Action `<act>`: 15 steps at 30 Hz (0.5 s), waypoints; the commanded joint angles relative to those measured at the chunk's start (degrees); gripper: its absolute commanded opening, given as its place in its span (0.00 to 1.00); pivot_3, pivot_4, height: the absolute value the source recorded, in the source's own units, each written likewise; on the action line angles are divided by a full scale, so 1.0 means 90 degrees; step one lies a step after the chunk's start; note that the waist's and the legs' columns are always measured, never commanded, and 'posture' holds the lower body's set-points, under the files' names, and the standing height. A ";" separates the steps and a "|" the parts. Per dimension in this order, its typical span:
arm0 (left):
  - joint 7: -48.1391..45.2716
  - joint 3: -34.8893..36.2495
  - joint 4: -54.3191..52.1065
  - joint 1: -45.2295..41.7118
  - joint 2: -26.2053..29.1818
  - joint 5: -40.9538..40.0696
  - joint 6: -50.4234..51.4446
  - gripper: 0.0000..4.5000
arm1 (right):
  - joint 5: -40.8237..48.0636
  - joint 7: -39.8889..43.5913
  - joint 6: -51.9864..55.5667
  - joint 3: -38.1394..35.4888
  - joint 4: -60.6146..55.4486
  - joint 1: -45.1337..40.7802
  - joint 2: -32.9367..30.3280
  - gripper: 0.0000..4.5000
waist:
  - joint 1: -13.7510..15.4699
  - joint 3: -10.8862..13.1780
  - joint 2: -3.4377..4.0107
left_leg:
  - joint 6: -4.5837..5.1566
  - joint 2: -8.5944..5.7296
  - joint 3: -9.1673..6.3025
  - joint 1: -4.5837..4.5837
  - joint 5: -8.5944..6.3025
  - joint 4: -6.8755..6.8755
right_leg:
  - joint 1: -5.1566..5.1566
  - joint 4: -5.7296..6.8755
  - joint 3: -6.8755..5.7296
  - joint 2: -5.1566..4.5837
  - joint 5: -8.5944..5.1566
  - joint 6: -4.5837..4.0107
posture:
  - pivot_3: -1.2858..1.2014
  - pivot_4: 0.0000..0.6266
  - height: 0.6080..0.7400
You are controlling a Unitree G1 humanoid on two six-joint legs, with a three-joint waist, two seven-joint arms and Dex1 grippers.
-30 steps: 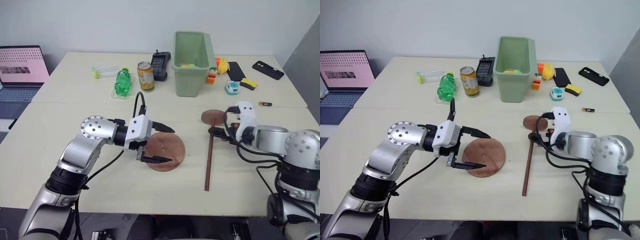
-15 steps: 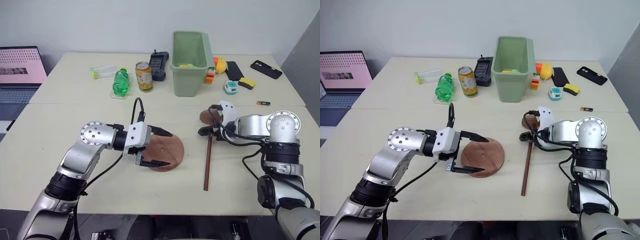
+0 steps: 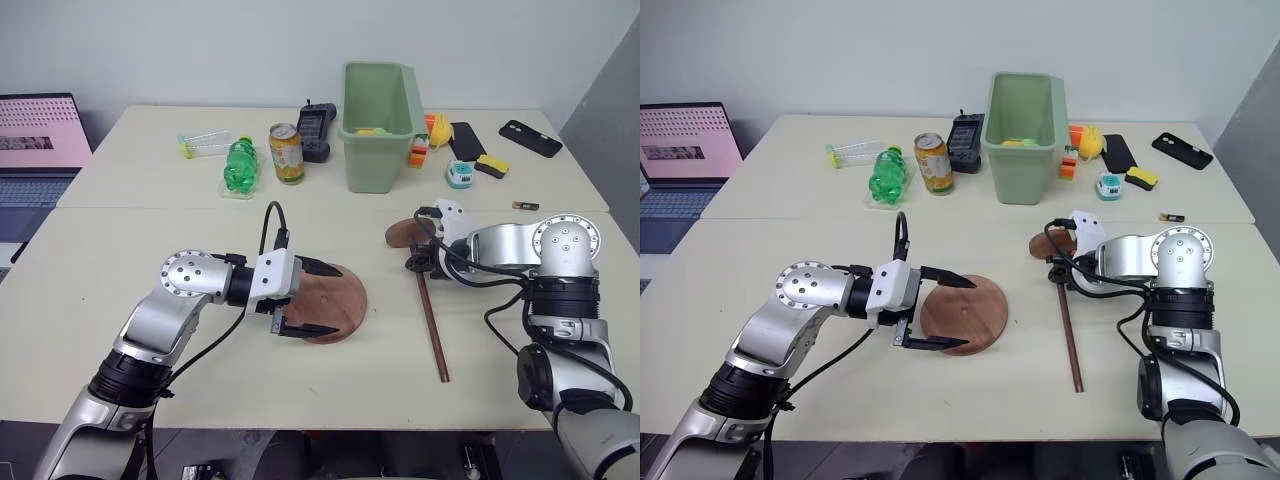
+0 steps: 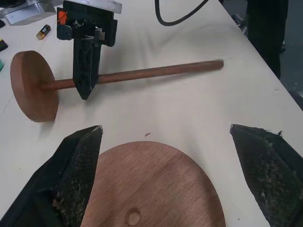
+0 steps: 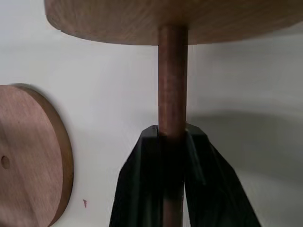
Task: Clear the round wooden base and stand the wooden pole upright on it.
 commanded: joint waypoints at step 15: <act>0.0193 0.1540 -0.0029 0.0581 0.1261 -0.0215 0.0377 1.00 | -0.0050 0.3391 -0.2341 0.0071 -0.3789 -0.0378 0.0294 0.05 | -0.0059 0.0007 0.0014 | 0.0001 0.0014 -0.0002 -0.0017 -0.0001 -0.0017 | -0.0037 0.0001 -0.0002 0.0001 -0.0001 0.0001 | 0.52 0.24 1.00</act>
